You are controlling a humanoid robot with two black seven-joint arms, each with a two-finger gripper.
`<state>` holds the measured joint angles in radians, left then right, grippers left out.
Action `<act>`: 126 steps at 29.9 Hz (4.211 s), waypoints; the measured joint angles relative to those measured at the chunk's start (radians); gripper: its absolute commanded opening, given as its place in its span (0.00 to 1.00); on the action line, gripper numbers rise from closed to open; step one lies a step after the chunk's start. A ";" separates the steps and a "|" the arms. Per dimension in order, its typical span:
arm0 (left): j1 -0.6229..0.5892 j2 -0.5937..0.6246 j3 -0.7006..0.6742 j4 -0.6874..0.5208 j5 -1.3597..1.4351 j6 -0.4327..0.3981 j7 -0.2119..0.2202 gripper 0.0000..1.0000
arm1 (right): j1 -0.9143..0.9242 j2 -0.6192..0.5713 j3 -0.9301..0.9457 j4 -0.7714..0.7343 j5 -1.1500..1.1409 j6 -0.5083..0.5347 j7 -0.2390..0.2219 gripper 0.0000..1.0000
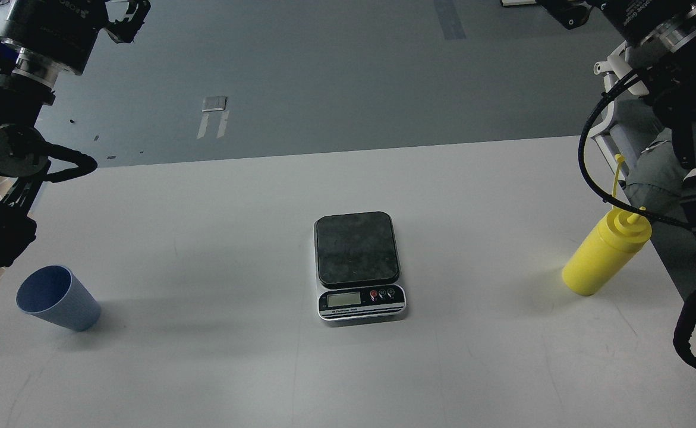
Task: Pour seasoning into cup on scale with both arms
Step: 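Raise the left arm and move the left gripper toward the blue cup, then lower the left gripper beside the blue cup and close on it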
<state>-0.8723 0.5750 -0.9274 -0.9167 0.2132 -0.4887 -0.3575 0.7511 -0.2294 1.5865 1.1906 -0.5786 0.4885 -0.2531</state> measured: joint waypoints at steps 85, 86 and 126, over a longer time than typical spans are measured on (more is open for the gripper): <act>0.004 -0.031 0.034 0.065 0.473 0.000 -0.131 0.98 | -0.076 -0.003 0.006 0.064 -0.078 0.000 -0.008 1.00; 0.005 -0.032 0.034 0.065 0.472 0.000 -0.131 0.98 | -0.079 -0.002 0.006 0.067 -0.078 0.000 -0.008 1.00; 0.085 0.711 0.361 -0.207 1.198 0.281 -0.131 0.98 | -0.176 0.006 0.088 0.119 -0.078 0.000 -0.001 1.00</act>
<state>-0.7873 1.2858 -0.5666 -1.1238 1.4110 -0.2081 -0.4890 0.5753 -0.2231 1.6741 1.3100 -0.6564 0.4887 -0.2545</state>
